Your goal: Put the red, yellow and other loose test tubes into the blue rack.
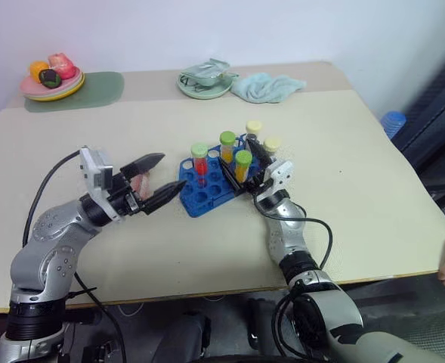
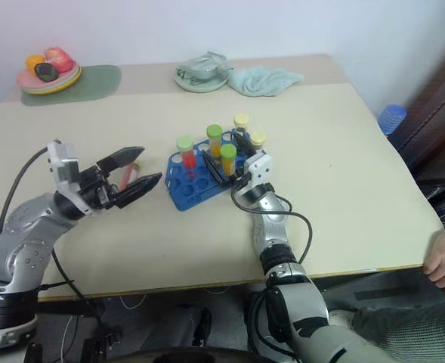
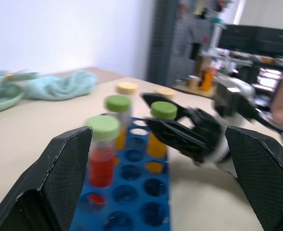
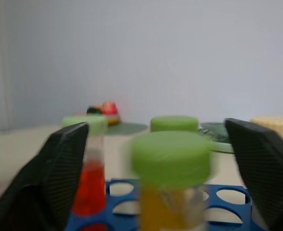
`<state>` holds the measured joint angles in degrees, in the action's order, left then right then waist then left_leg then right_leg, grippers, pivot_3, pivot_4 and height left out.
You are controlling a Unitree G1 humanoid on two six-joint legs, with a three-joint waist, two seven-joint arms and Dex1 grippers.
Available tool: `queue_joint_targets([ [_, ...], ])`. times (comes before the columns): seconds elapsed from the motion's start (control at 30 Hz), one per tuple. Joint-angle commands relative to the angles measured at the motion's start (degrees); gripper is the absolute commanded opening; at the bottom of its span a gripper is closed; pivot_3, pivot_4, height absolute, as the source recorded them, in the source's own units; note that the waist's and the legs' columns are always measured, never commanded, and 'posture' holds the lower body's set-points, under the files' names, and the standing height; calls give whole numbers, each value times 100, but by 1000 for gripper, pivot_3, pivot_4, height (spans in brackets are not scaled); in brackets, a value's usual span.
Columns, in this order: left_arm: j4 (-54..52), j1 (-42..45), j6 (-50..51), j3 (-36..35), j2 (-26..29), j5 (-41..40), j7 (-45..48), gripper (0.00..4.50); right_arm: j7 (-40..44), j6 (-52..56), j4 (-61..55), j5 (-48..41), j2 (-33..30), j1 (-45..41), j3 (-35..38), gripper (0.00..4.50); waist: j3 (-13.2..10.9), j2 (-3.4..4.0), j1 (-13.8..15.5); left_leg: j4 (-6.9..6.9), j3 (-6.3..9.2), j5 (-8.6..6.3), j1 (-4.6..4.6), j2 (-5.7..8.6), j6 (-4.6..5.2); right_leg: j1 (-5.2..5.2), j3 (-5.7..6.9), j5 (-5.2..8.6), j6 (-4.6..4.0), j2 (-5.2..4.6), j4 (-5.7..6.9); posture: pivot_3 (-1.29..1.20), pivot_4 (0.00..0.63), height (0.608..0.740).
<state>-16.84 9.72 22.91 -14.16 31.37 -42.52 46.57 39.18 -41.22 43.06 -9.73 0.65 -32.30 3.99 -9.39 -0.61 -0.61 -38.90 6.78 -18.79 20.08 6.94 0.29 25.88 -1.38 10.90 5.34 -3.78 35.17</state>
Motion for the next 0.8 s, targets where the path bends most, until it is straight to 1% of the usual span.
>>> queue_joint_targets([
  [0.03, -35, 190, -19, -249, -114, -43, -447, 4500, -125, 527, -1085, 113, -304, 207, -187, 4479, -1, 2, -11, -1, 0, 0, 6, 0, 0, 7, 0, 0, 0, 0, 1, 0, 150, 740],
  [0.1, -52, 287, 10, -298, -203, 224, -1044, 4500, -33, 1201, -1965, 91, -668, 451, -333, 4479, -3, 4, -15, -5, -4, 2, 28, -1, -3, 34, -1, -1, 0, -1, 8, 0, 150, 740],
  [0.17, -89, 381, -9, -304, -265, 744, -1791, 4500, 158, 1989, -2915, -38, -1134, 743, -436, 4479, -5, 8, -11, -5, -4, 5, 33, -4, -8, 43, -3, -1, -1, 0, 13, 0, 150, 740],
  [0.27, -252, 480, 441, -370, -289, 760, -2444, 4500, 334, 3216, -4181, -229, -1976, 1182, -376, 4479, -5, 9, -2, -5, -7, 4, 32, -11, -11, 43, -5, -2, -2, 2, 12, 0, 150, 740],
  [0.33, -351, 541, 652, -389, -275, 833, -2794, 4500, 413, 3886, -4779, -355, -2461, 1417, -304, 4479, -5, 8, 9, -5, -9, 2, 34, -12, -10, 43, -6, -2, -2, 1, 9, 0, 150, 740],
  [0.4, -474, 752, 1611, -489, -254, 689, -3567, 4500, 589, 4429, -5239, -610, -2963, 1596, -121, 4479, -7, 7, 15, -6, -10, 2, 34, -14, -10, 40, -6, -2, -2, 0, 6, 0, 150, 740],
  [0.43, -478, 985, 2299, -547, -227, 573, -3988, 4500, 767, 4834, -5499, -860, -3304, 1680, 28, 4479, -8, 4, 13, -7, -10, 1, 34, -15, -10, 39, -6, -3, -1, -1, 7, 0, 150, 740],
  [0.47, -485, 1210, 2831, -583, -192, 468, -4268, 4500, 955, 5186, -5713, -1105, -3611, 1734, 154, 4479, -10, 5, 20, -10, -10, 1, 33, -17, -10, 37, -6, -3, -2, 0, 7, 0, 150, 740],
  [0.53, -292, 1859, 4248, -690, -105, 219, -4694, 4500, 1367, 5987, -6077, -1634, -4304, 1721, 403, 4479, -19, -5, 23, -13, -11, 1, 34, -18, -9, 34, -5, -4, -1, 1, 6, 0, 150, 740],
  [0.57, -188, 2124, 4715, -759, -127, 174, -4837, 4500, 1483, 6243, -6171, -1807, -4540, 1669, 482, 4479, -21, -8, 24, -17, -11, 0, 38, -18, -8, 34, -4, -4, 0, 4, 5, 0, 150, 740],
  [0.63, 9, 2624, 5384, -967, -282, 177, -5087, 4500, 1684, 6708, -6290, -2187, -4910, 1490, 593, 4479, -20, -13, 2, -18, -10, 0, 36, -19, -7, 31, -2, -4, 0, 7, 5, 0, 150, 740],
  [0.73, 712, 3554, 6658, -1092, -407, 600, -5398, 4500, 1822, 7521, -6416, -2795, -5287, 970, 687, 4479, -22, -15, -6, -16, -14, -4, 33, -25, -11, 35, -3, -4, -1, 6, 3, 0, 150, 740],
  [0.8, 1277, 3896, 6934, -1018, -389, 804, -5586, 4500, 1863, 7720, -6414, -2946, -5338, 656, 640, 4479, -23, -15, -6, -15, -15, -3, 33, -28, -16, 37, -3, -6, -3, 8, 5, 0, 150, 740],
])
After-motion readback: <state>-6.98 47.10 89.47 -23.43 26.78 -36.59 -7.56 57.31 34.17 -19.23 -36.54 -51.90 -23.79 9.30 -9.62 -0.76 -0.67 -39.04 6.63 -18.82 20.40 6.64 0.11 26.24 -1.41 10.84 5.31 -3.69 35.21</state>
